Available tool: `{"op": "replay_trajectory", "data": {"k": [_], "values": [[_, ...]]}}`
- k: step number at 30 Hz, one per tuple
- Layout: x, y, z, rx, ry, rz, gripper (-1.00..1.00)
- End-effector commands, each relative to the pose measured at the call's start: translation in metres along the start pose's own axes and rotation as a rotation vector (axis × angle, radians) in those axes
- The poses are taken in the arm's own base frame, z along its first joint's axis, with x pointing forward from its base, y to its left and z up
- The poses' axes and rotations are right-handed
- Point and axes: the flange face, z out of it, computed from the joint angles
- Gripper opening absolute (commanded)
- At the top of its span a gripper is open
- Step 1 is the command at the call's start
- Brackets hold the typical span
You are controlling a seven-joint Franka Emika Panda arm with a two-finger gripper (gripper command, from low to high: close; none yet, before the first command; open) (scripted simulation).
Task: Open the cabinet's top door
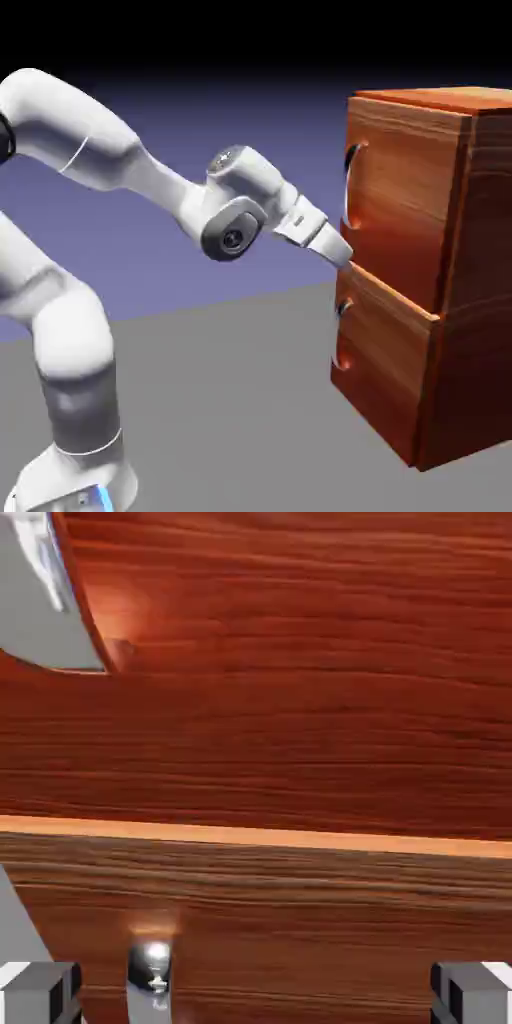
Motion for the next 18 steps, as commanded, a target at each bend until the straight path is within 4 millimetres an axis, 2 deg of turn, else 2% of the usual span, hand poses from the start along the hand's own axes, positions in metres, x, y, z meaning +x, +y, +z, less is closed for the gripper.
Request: {"op": "replay_trajectory", "data": {"k": [1,9,18], "values": [[0.003,0.000,-0.003,0.005,0.006,0.006,0.00],[0.024,0.000,-0.026,0.053,0.056,0.048,0.00],[0.035,0.000,-0.049,0.122,0.115,0.081,0.00]]}}
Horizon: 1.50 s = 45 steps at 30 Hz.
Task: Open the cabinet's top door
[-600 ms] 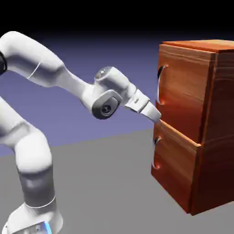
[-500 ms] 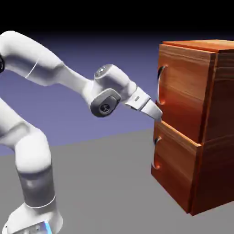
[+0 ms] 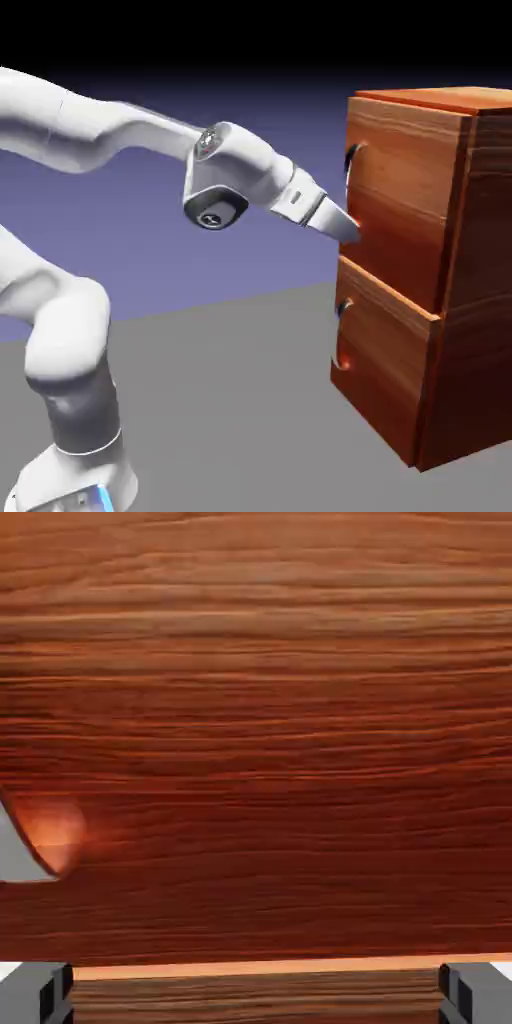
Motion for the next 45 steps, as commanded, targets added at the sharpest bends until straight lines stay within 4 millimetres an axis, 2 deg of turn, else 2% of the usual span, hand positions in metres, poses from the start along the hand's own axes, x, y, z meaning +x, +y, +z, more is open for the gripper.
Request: {"op": "replay_trajectory", "data": {"k": [1,11,23,34,45], "values": [[0.001,0.000,-0.002,0.009,0.007,0.003,0.00],[-0.002,-0.006,-0.018,0.101,0.081,0.019,0.00],[-0.021,-0.018,-0.023,0.216,0.191,0.015,0.00],[-0.049,-0.033,-0.012,0.309,0.314,-0.004,0.00],[-0.082,-0.048,0.015,0.371,0.457,-0.028,0.00]]}}
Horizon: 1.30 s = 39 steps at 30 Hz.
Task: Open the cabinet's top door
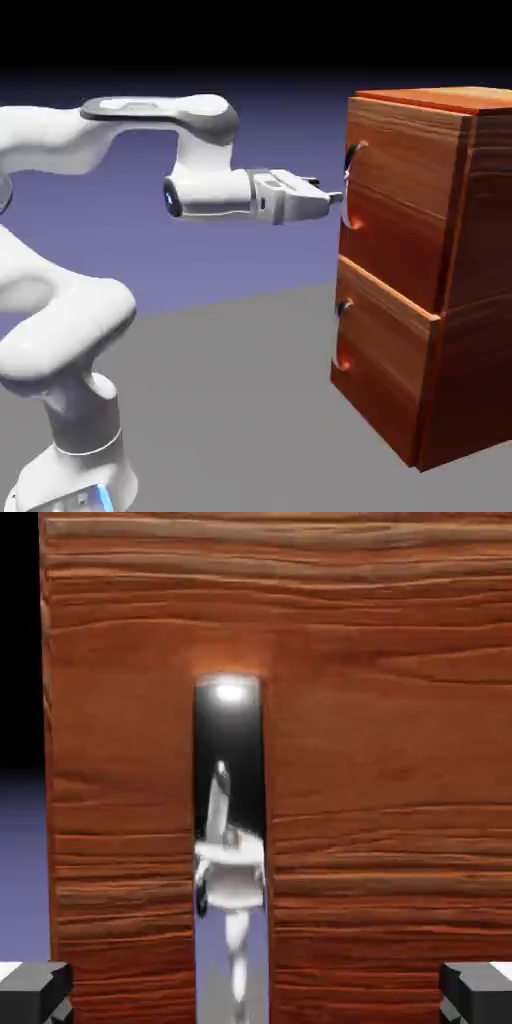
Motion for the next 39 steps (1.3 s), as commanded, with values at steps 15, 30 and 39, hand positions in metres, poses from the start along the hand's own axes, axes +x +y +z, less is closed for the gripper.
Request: {"op": "replay_trajectory", "data": {"k": [15,30,39], "values": [[0.011,0.011,0.027,0.073,-0.071,0.000,-1.00],[0.038,0.038,-0.012,0.214,-0.213,0.000,-1.00],[0.065,0.065,-0.040,0.337,-0.335,-0.001,-1.00]]}}
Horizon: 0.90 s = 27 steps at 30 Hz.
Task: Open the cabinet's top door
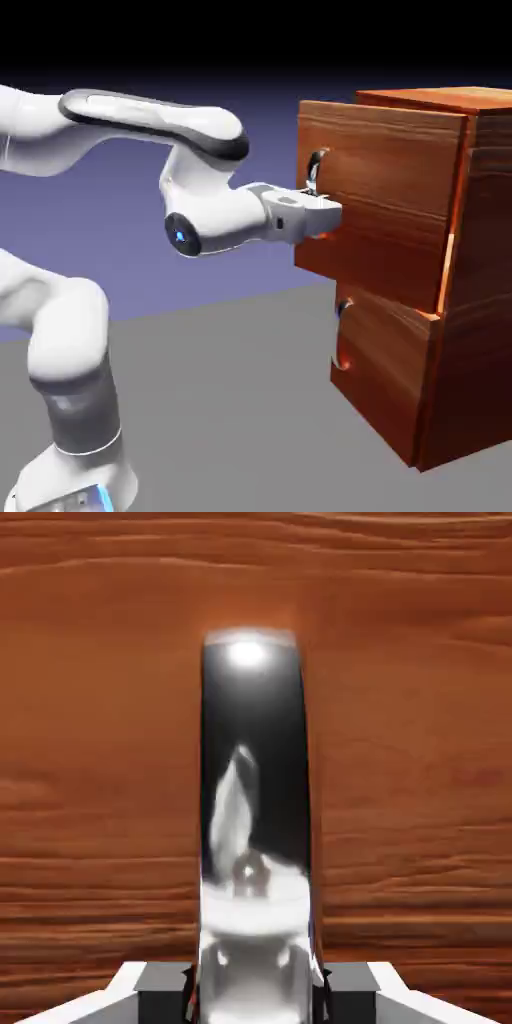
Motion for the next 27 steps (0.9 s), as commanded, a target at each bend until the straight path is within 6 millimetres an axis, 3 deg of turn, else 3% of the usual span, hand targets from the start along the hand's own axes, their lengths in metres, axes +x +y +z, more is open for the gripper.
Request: {"op": "replay_trajectory", "data": {"k": [1,15,27], "values": [[0.002,0.002,-0.004,0.013,-0.013,0.000,-1.00],[0.038,0.038,-0.063,0.215,-0.216,0.000,-1.00],[0.094,0.094,-0.110,0.455,-0.455,0.000,-1.00]]}}
